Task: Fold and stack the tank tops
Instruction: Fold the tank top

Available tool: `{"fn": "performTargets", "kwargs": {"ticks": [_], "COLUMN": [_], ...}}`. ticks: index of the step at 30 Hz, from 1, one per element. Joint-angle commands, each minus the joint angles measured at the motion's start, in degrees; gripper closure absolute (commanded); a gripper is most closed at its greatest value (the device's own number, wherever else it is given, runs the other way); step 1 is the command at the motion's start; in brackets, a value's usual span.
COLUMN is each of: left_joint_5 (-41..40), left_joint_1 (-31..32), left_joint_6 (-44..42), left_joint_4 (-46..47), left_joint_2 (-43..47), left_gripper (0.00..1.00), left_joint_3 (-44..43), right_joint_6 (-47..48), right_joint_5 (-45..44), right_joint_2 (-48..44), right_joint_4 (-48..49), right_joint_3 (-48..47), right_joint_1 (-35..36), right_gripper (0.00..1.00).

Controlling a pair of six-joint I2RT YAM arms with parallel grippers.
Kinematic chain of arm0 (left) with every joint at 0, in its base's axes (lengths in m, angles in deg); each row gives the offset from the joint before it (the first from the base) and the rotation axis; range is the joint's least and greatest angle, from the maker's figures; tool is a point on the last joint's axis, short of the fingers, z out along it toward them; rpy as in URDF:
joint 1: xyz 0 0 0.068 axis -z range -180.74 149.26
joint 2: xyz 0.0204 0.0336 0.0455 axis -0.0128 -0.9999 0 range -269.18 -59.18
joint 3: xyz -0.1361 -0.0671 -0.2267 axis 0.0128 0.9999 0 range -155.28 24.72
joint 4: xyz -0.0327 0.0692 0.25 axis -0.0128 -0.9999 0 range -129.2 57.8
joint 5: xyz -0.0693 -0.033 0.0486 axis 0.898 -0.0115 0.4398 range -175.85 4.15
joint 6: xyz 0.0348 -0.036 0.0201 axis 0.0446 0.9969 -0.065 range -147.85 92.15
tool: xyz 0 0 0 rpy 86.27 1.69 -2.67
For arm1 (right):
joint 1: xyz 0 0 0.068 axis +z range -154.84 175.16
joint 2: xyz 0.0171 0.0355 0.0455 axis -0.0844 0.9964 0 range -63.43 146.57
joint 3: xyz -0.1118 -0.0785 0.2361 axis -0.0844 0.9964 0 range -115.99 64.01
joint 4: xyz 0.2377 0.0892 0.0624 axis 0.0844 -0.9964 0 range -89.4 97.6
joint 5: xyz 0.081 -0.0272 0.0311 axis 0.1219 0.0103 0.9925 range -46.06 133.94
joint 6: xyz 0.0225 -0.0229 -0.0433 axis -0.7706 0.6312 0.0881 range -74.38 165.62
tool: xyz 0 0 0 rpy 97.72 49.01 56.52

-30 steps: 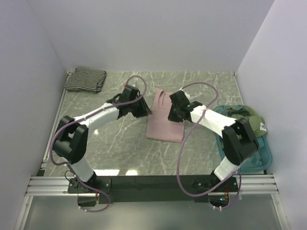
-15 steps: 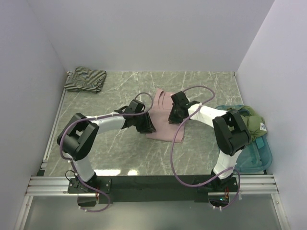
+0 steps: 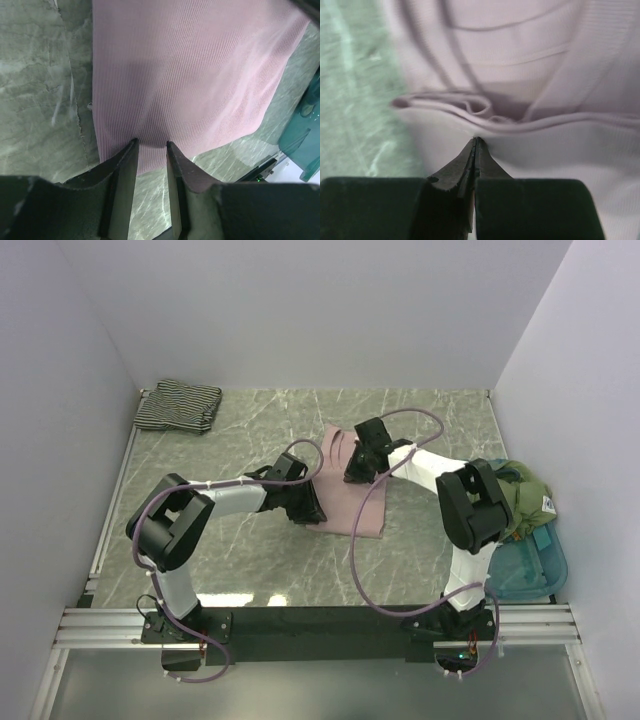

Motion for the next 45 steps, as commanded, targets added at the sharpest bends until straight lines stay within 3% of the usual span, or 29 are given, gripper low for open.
{"fn": "performTargets", "kwargs": {"ticks": [1,12,21,24,27,28,29,30,32,34,39,45], "left_joint_5": [-2.4,-1.7,-2.4,-7.4,-10.0,-10.4,-10.1,-9.2,-7.9,-5.5,-2.7,0.1], "left_joint_1": [0.5,0.4,0.4,0.3,-0.1,-0.2,-0.2,-0.3,-0.2,-0.2,-0.2,-0.2], "left_joint_6": [0.0,0.6,-5.3,-6.9,-5.9,-5.4,-5.2,-4.8,-4.1,-3.8,-4.1,-1.8], "left_joint_4": [-1.4,-0.4,-4.0,-10.7,-14.0,-14.5,-14.2,-13.1,-11.1,-8.2,-4.3,0.5], "left_joint_2": [0.1,1.2,6.4,8.2,9.4,10.0,10.4,11.3,12.2,13.3,13.7,11.5], "left_gripper": [0.64,0.63,0.53,0.51,0.49,0.48,0.47,0.38,0.29,0.3,0.3,0.3], "left_joint_3": [0.7,2.7,-6.3,-10.4,-9.9,-9.2,-7.1,-5.8,-1.6,2.1,6.3,9.0], "right_joint_6": [-0.6,4.6,6.7,5.1,3.7,2.6,2.2,1.8,0.3,-0.9,-2.3,-3.5], "right_joint_5": [-0.3,5.7,-4.1,-8.5,-9.3,-8.5,-8.0,-7.6,-5.9,-5.5,-3.1,0.0], "right_joint_2": [1.7,3.1,-12.8,-20.3,-27.9,-29.9,-31.9,-35.6,-39.4,-43.9,-50.3,-46.3], "right_joint_4": [1.1,6.6,-0.1,-3.1,-4.3,-4.1,-4.1,-3.6,-2.7,-3.0,-2.0,3.9], "right_joint_3": [0.4,1.0,2.1,7.2,15.1,17.6,22.4,24.9,31.7,35.6,41.1,44.5], "right_joint_1": [-1.7,-2.4,-2.4,-2.4,-2.2,-2.1,-2.0,-2.0,-1.9,-1.7,-1.7,-1.7], "right_gripper": [1.0,1.0,1.0,0.94,0.81,0.72,0.68,0.64,0.55,0.49,0.44,0.44]}}
